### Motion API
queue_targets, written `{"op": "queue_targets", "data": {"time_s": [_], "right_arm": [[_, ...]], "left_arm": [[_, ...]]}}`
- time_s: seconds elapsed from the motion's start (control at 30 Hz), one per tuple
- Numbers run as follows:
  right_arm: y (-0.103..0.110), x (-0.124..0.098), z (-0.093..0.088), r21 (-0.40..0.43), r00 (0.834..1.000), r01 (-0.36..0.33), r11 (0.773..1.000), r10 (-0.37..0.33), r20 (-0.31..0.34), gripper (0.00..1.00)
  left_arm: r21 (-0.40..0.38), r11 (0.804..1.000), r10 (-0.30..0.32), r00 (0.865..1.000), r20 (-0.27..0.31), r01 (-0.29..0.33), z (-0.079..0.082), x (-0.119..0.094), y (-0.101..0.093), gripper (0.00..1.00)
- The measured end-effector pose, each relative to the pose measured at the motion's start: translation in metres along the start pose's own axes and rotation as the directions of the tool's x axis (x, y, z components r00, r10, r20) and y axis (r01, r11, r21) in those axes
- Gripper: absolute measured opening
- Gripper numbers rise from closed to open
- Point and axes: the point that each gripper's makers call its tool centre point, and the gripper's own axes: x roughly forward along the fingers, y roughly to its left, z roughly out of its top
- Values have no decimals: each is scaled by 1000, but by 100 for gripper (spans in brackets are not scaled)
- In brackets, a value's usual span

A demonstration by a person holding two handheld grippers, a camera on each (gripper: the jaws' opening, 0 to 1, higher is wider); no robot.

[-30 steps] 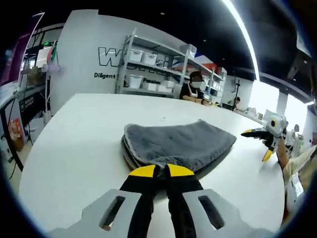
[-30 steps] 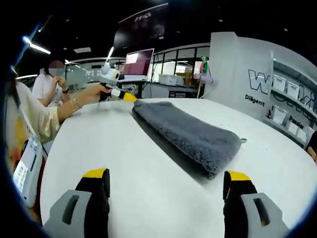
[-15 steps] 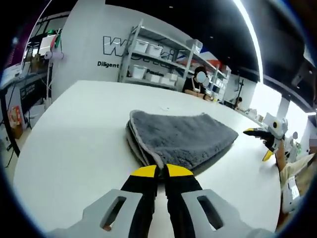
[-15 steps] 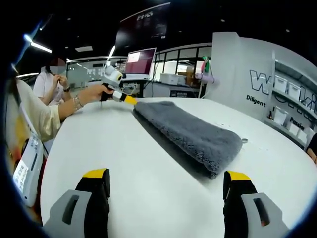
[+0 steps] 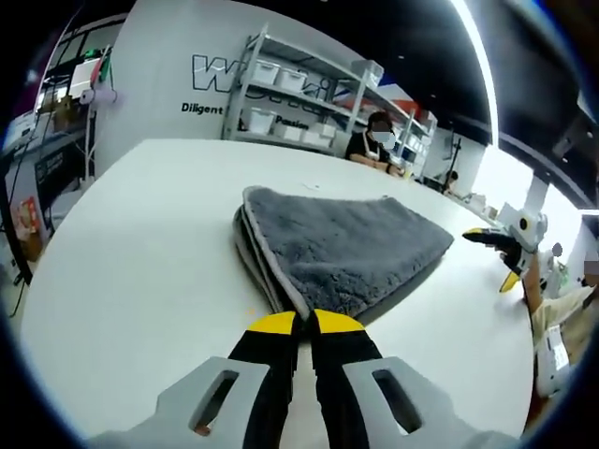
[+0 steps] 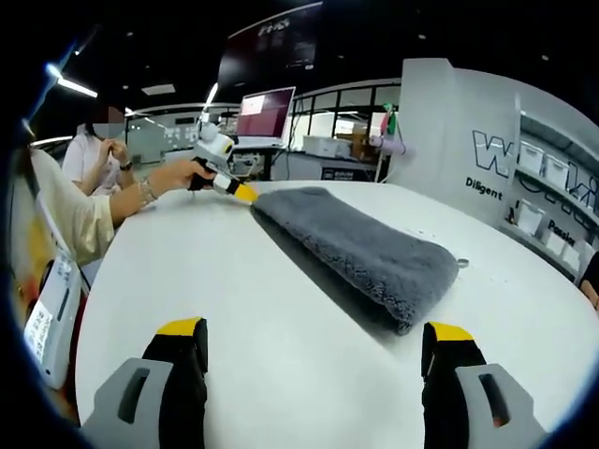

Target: Fold the towel on the table until its edges align and the towel forms a compact rectangular stack.

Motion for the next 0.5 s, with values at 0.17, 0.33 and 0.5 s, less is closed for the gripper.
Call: {"op": "queue_targets", "data": {"time_s": [0.17, 0.33, 0.5], "right_arm": [[0, 1, -2, 6, 1000, -2, 1000, 2, -10, 94], [-2, 1, -4, 10, 1000, 2, 1000, -1, -16, 95], [-4, 0, -3, 17, 1000, 8, 1000, -7, -14, 94]], "left_arm": [[24, 1000, -6, 1000, 6, 6, 1, 0, 0, 6], [74, 997, -5, 998, 65, 1, 12, -13, -5, 20], [92, 996, -29, 991, 133, 17, 28, -25, -12, 43]]}}
